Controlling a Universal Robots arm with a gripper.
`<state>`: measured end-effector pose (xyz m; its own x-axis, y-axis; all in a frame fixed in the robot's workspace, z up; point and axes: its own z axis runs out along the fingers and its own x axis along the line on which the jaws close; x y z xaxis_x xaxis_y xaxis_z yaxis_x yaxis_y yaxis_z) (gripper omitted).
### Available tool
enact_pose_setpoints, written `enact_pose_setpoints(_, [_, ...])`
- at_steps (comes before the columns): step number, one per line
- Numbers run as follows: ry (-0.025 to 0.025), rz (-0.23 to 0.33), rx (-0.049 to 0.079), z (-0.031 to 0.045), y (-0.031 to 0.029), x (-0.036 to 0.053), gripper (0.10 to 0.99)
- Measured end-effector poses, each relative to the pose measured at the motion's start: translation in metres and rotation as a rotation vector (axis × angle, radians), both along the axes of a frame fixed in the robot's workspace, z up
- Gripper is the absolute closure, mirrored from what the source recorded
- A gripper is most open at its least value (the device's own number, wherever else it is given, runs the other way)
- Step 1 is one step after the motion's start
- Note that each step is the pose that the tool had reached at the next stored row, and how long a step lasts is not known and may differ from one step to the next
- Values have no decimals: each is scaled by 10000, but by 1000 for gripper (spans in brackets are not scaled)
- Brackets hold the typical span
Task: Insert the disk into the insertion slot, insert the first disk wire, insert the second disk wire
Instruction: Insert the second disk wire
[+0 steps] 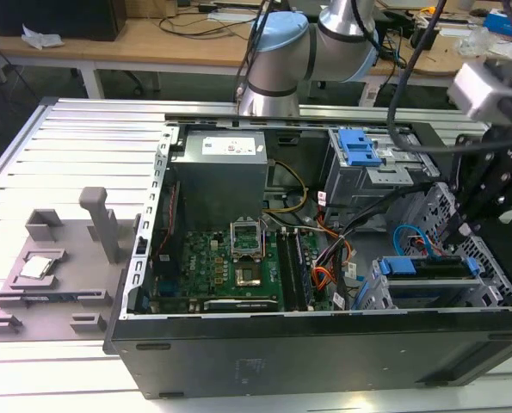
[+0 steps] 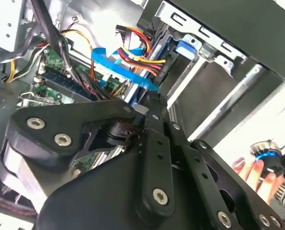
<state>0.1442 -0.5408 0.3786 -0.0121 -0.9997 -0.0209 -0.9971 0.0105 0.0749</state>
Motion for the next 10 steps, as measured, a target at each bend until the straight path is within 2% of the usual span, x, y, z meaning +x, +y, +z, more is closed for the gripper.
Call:
enact_pose_setpoints(2, [-1, 0, 1, 115, 0, 0, 980])
enact_pose_setpoints(3, [0, 0, -2, 144, 0, 0, 980])
enact_pose_setpoints(10, [0, 0, 0, 155, 0, 0, 980])
